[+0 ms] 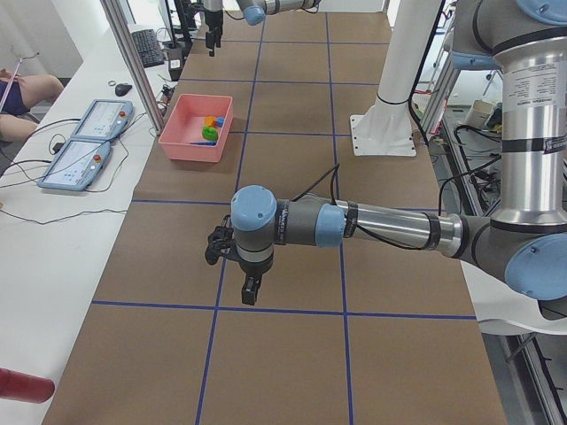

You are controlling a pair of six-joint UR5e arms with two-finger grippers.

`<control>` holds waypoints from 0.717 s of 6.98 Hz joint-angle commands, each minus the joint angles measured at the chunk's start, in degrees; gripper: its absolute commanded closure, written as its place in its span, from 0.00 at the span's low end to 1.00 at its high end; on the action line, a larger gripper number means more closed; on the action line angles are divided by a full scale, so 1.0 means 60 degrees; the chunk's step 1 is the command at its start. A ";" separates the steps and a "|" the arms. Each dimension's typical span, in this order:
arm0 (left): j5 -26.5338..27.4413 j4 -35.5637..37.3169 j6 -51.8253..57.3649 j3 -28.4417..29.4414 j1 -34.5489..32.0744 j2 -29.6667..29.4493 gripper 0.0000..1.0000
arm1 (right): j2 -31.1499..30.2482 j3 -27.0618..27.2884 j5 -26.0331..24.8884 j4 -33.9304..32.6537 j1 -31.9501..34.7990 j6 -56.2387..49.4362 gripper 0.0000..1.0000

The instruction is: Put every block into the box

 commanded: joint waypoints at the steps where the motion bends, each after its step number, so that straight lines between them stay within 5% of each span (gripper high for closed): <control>1: -0.0270 0.0056 -0.0010 -0.0338 -0.0007 0.0114 0.00 | -0.2886 0.2082 0.0421 -0.0035 0.1202 -0.2258 0.00; 3: -0.0270 0.0114 -0.0024 -0.0370 -0.0007 0.0085 0.00 | -0.4615 0.3168 0.0466 -0.0034 0.2415 -0.3854 0.00; 5: -0.0270 0.0129 -0.0024 -0.0471 -0.0007 0.0347 0.00 | -0.6372 0.3320 0.1166 -0.0035 0.3503 -0.6398 0.00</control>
